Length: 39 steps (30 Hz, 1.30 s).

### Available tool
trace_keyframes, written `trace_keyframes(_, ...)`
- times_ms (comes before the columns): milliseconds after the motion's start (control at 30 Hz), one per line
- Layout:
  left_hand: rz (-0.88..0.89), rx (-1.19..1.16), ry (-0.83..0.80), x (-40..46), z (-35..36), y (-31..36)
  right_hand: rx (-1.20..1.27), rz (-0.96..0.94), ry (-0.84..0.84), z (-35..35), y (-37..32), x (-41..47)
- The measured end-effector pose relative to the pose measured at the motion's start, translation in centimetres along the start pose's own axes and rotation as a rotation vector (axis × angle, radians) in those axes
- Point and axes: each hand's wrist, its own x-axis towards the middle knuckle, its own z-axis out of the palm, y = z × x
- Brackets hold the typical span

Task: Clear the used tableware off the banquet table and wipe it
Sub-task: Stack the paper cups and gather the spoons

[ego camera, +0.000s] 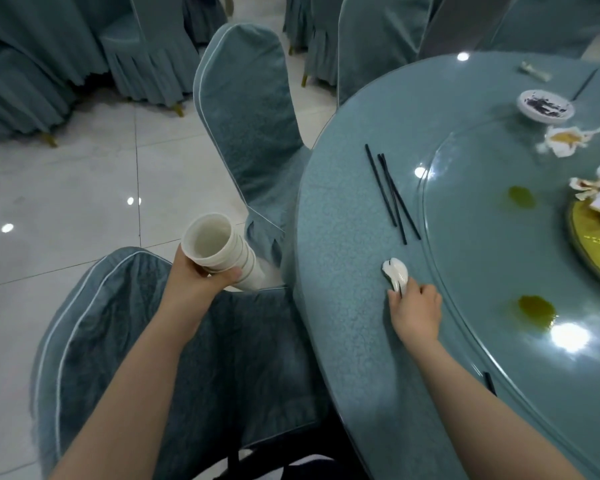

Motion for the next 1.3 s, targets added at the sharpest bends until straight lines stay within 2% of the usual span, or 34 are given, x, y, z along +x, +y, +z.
trace_keyframes(633, 0.030, 0.022, -0.041, 0.5, 1.3, 0.4, 0.052, -0.129, -0.054, -1.3, -0.7, 1.7)
trace_keyframes(833, 0.064, -0.006, -0.014, -0.9, -1.1, 1.5, 0.111, -0.282, -0.152, -2.6, -4.1, -0.8)
trace_keyframes(1033, 0.174, -0.020, 0.057, -5.0, -8.3, 4.0, 0.194, -0.463, -0.160, -4.5, -11.7, -6.2)
trace_keyframes(1300, 0.241, -0.014, 0.134, -13.6, -25.8, 5.2, 0.309, -0.742, -0.133, -4.3, -24.2, -20.7)
